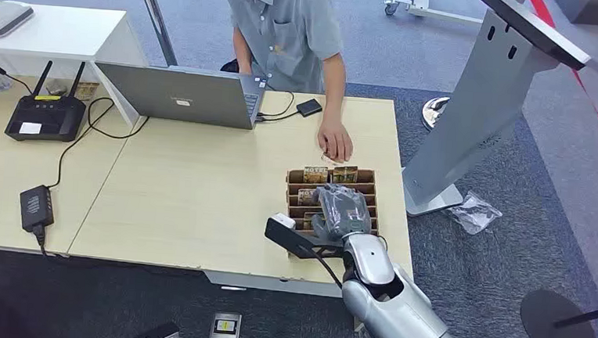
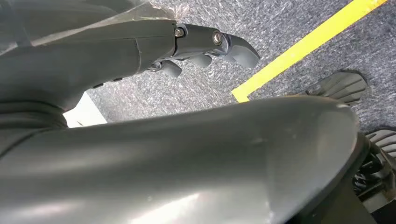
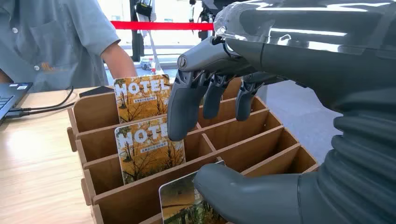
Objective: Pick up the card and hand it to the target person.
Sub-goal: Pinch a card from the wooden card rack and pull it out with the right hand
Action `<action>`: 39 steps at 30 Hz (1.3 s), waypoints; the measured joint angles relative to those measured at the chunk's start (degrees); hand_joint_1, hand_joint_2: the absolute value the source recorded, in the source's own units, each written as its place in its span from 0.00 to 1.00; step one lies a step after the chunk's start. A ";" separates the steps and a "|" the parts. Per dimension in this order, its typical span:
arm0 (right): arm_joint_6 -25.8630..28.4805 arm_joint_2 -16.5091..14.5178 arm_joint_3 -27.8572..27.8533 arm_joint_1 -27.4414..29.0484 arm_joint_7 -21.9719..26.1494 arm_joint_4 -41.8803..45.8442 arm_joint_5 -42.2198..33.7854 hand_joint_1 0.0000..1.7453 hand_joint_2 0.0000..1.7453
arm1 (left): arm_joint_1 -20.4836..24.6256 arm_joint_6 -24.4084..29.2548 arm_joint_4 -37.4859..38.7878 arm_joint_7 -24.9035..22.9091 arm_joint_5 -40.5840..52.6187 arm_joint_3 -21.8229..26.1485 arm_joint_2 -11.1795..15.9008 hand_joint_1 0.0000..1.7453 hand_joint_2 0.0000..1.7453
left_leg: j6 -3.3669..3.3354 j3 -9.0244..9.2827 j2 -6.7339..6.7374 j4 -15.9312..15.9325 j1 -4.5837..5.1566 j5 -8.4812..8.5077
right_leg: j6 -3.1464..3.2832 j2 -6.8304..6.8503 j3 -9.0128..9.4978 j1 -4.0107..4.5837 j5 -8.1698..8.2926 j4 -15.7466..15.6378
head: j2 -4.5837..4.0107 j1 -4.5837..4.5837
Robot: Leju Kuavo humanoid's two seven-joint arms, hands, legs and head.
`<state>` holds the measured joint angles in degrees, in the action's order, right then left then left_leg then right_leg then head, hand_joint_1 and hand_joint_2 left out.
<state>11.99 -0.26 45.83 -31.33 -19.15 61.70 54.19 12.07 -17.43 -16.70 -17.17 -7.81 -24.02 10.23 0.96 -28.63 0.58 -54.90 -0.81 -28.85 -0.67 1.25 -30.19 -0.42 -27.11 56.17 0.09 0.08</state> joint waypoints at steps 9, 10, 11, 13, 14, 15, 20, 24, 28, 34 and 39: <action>-0.05 -0.21 0.00 -0.01 0.71 -2.43 0.09 0.49 1.00 | 0.50 -0.08 0.00 -0.26 0.08 0.00 -0.12 0.00 0.00 | 0.00 -0.01 0.00 0.00 0.00 0.00 | 0.00 0.00 0.00 0.00 0.00 0.00 | 0.00 0.01; -0.05 -0.34 0.00 -0.02 0.87 -2.79 0.11 0.49 1.00 | 0.58 -0.12 0.00 -0.28 0.09 0.00 -0.14 0.00 0.00 | 0.00 -0.01 0.00 0.00 0.00 0.00 | 0.00 0.00 0.00 0.00 0.00 0.00 | 0.00 0.01; -0.05 -0.49 0.01 -0.03 1.03 -3.16 0.17 0.50 1.00 | 0.67 -0.17 0.00 -0.29 0.10 0.00 -0.15 0.00 0.00 | 0.00 -0.01 0.00 0.00 0.00 0.00 | 0.00 0.00 0.00 0.00 0.00 0.00 | 0.00 0.01; -0.02 -0.76 0.02 -0.03 1.22 -3.76 0.36 0.51 1.00 | 0.78 -0.24 0.00 -0.29 0.11 0.00 -0.17 0.00 0.00 | 0.01 -0.01 0.00 0.00 0.00 0.00 | 0.00 0.00 0.00 0.00 0.00 0.00 | 0.00 0.01; 0.01 -0.89 0.02 -0.05 1.27 -4.04 0.45 0.51 1.00 | 0.82 -0.25 0.00 -0.29 0.13 0.00 -0.17 0.00 0.00 | 0.01 -0.01 0.00 0.00 0.00 0.01 | 0.00 0.00 0.00 0.00 0.00 0.00 | 0.00 0.01; 0.05 -1.01 0.03 -0.07 1.29 -4.30 0.50 0.51 1.00 | 0.85 -0.26 0.00 -0.29 0.13 0.00 -0.18 0.00 0.00 | 0.01 -0.01 0.00 0.00 0.00 0.01 | 0.00 0.00 0.00 0.00 0.00 0.00 | 0.00 0.01; 0.64 -1.57 0.03 -0.46 1.44 -5.80 0.57 0.57 1.00 | 0.94 -0.31 0.00 -0.29 0.12 0.00 -0.22 0.00 0.00 | 0.01 0.00 0.00 0.00 0.00 0.01 | 0.01 0.00 0.01 0.00 0.00 0.00 | 0.00 0.00; 1.04 -1.95 0.02 -0.90 1.64 -6.92 0.56 0.61 1.00 | 0.95 -0.40 0.00 -0.29 0.07 0.00 -0.22 0.00 0.00 | 0.02 0.01 0.00 0.00 0.00 0.01 | 0.02 0.00 0.01 0.00 0.01 0.00 | 0.00 0.00; 1.36 -2.29 0.02 -1.28 1.75 -7.81 0.60 0.67 1.00 | 0.95 -0.60 0.02 -0.29 0.02 0.00 -0.22 0.00 0.00 | 0.04 0.01 0.00 0.00 0.00 0.03 | 0.02 0.00 0.01 0.00 0.02 0.00 | 0.00 0.01; 1.51 -2.51 0.02 -1.45 1.72 -8.47 0.85 0.72 1.00 | 0.94 -0.64 0.02 -0.29 -0.13 0.00 -0.22 0.00 0.00 | 0.04 0.02 0.00 0.00 0.00 0.04 | 0.03 0.00 0.02 0.00 0.02 0.00 | 0.00 0.01; 1.64 -2.57 0.02 -1.54 1.70 -8.74 1.15 0.75 1.00 | 0.90 -0.65 0.02 -0.29 -0.25 0.00 -0.22 0.00 0.00 | 0.02 0.02 -0.01 0.00 0.00 0.11 | 0.00 0.00 0.03 0.00 0.06 0.00 | 0.00 0.01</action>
<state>13.63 -2.84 45.85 -32.87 -17.44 52.96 55.35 12.98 -18.08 -16.68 -17.46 -8.07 -24.02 10.01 0.98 -28.61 0.57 -54.89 -0.81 -28.75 -0.67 1.25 -30.16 -0.42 -27.05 56.17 0.09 0.08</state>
